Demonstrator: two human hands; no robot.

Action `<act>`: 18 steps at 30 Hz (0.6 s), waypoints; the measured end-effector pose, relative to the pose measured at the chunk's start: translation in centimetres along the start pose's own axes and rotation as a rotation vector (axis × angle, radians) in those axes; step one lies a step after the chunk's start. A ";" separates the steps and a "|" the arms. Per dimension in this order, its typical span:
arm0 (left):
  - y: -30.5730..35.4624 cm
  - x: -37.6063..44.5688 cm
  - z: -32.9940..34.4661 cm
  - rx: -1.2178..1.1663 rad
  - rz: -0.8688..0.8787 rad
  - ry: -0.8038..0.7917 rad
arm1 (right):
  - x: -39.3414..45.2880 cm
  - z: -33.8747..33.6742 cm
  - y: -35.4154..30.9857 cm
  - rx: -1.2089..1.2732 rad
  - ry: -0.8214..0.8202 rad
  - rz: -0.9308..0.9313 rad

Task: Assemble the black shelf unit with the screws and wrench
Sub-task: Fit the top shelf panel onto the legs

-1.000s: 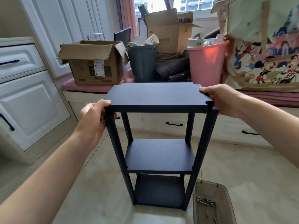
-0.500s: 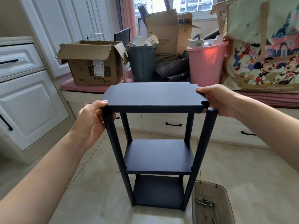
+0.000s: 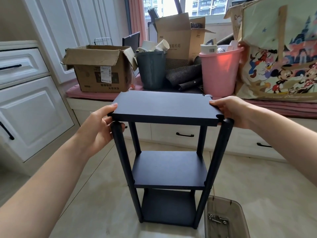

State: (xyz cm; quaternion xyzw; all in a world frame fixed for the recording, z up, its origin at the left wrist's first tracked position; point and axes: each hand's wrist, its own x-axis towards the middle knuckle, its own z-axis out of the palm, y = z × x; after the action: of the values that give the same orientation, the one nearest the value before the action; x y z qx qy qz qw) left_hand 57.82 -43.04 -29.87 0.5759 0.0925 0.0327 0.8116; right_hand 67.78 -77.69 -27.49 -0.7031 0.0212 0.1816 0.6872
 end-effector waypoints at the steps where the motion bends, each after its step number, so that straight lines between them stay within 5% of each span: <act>1: 0.3 0.5 -0.2 -0.025 -0.045 0.000 | 0.0 -0.1 0.0 0.002 -0.008 0.003; 11: 3.2 7.5 1.0 0.310 -0.092 0.165 | 0.2 -0.5 0.3 0.025 -0.016 0.064; 18: 3.1 9.2 -0.3 0.330 -0.274 -0.018 | 0.8 -1.3 0.5 0.029 -0.046 0.075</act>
State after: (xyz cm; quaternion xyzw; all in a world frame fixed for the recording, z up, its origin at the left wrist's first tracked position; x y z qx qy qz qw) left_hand 66.97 -40.28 -28.03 0.6834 0.1667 -0.0986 0.7039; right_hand 68.72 -78.83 -28.18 -0.6873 0.0342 0.2230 0.6905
